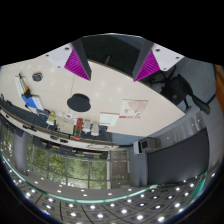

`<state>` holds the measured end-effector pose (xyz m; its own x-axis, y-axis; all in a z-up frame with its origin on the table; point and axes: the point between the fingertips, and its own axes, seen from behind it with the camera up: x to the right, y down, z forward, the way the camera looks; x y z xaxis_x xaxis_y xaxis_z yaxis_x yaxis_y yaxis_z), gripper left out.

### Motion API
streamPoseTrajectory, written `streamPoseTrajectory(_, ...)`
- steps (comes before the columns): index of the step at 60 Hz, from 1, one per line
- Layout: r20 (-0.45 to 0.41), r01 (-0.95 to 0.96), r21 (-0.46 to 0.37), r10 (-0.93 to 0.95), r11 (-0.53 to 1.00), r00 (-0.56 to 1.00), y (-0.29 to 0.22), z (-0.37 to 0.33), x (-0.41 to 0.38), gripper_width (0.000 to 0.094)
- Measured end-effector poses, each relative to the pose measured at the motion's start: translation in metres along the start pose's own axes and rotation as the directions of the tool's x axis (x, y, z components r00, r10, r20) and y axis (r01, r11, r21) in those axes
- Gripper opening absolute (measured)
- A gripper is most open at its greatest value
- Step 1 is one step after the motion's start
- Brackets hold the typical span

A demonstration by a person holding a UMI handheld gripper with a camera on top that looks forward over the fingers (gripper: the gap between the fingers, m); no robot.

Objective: Arrange mouse

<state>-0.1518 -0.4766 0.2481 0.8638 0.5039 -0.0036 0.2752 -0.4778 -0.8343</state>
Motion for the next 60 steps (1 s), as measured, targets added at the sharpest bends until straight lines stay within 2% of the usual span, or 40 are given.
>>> streamPoseTrajectory(13, -0.104, -0.067, -0.050, 0.062, 0.996, 0.993, 0.051, 0.009, 0.085, 0.0856)
streamPoseTrajectory(24, -0.268, -0.168, -0.099, 0.137, 0.981, 0.954, 0.117, 0.016, 0.192, 0.0857)
streamPoseTrajectory(37, -0.404, -0.238, -0.089, 0.183, 0.967, 0.896, 0.170, 0.055, 0.332, 0.0855)
streamPoseTrajectory(50, -0.423, -0.240, -0.046, 0.199, 0.970, 0.884, 0.176, 0.136, 0.442, 0.0853)
streamPoseTrajectory(60, -0.421, -0.316, -0.040, 0.271, 0.948, 0.866, 0.184, 0.185, 0.493, 0.0853)
